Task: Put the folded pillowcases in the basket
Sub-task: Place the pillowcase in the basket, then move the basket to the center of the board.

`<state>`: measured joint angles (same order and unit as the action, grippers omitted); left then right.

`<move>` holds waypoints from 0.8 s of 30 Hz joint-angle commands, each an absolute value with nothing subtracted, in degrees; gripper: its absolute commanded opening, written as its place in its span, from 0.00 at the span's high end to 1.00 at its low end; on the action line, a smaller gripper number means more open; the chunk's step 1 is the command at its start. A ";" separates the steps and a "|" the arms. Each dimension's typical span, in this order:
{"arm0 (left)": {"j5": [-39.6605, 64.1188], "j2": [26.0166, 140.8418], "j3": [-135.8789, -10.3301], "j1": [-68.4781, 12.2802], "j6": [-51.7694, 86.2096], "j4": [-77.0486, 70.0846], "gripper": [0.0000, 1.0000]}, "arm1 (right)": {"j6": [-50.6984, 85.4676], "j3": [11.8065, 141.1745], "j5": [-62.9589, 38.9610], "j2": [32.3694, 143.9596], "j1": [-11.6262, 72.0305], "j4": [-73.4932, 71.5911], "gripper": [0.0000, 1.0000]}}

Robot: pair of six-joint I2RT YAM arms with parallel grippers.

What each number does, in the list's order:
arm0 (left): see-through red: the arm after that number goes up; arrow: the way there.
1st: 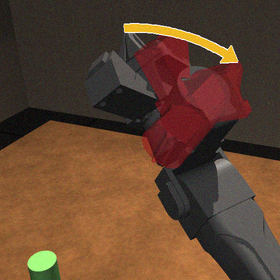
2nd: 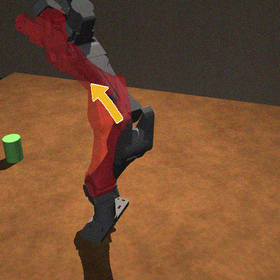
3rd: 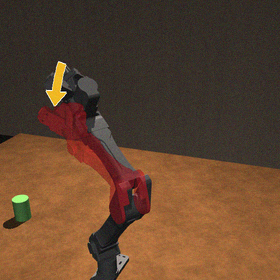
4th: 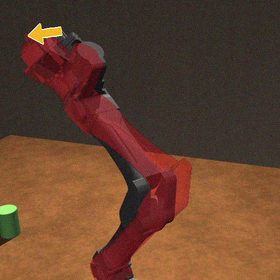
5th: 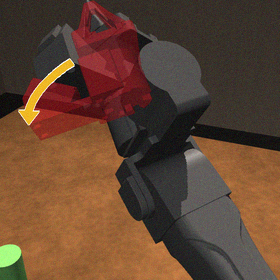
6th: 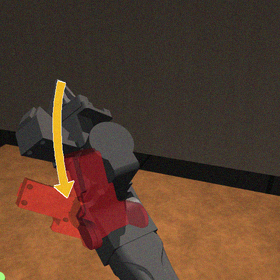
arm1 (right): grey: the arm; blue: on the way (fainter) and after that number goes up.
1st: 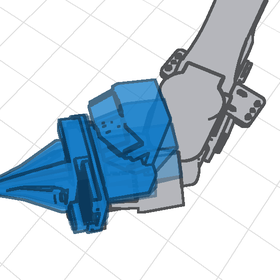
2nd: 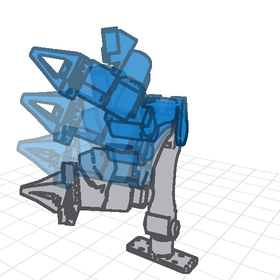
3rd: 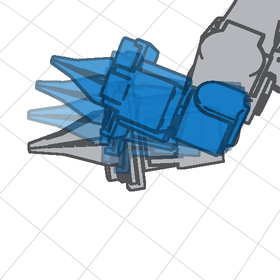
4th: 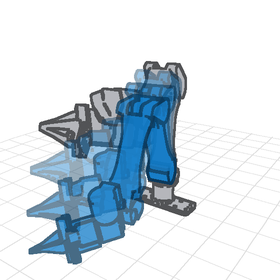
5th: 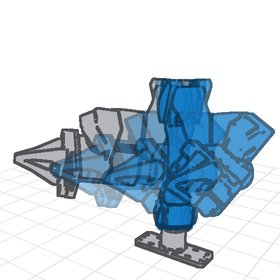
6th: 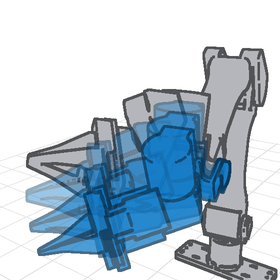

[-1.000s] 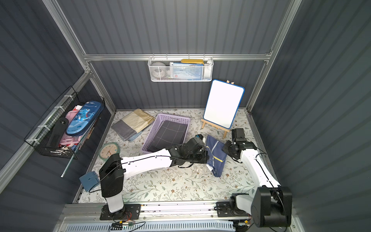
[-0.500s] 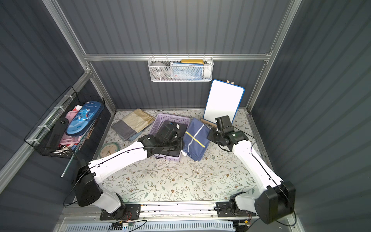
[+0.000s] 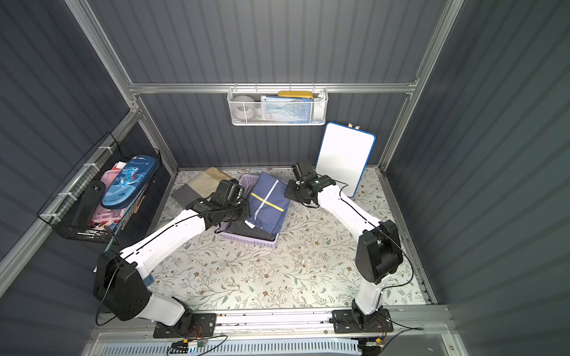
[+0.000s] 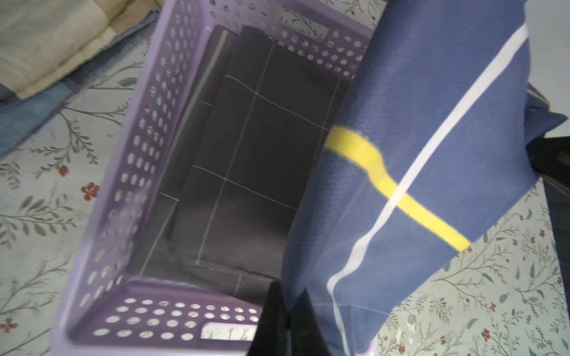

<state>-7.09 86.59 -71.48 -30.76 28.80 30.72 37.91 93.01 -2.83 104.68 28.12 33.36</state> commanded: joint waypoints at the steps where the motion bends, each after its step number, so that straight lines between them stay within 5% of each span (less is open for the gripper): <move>1: -5.76 86.86 -70.64 -28.05 24.19 30.26 0.98 | 38.24 97.42 -3.27 109.84 28.36 32.97 1.00; 15: -2.15 99.24 -67.37 -23.89 23.09 23.63 0.79 | 37.05 110.72 -2.53 125.07 29.13 36.32 1.00; 18: -3.47 101.16 -68.24 -23.26 23.18 23.36 0.65 | 36.46 111.21 -1.66 126.40 29.16 36.45 1.00; 20: -5.49 101.59 -69.35 -22.90 23.33 24.08 0.46 | 35.17 111.51 -0.82 126.91 29.11 36.39 0.97; 22: -6.93 100.99 -70.20 -22.90 23.59 24.81 0.28 | 33.81 111.52 0.04 126.76 29.08 36.47 0.67; 24: -7.51 99.06 -70.58 -22.85 23.80 25.11 0.11 | 32.63 111.32 0.48 125.67 28.99 36.39 0.57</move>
<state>-5.28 101.34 -68.62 -23.18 23.97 24.40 34.83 109.86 -1.67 126.41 28.97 35.44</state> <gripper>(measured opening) 0.846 0.398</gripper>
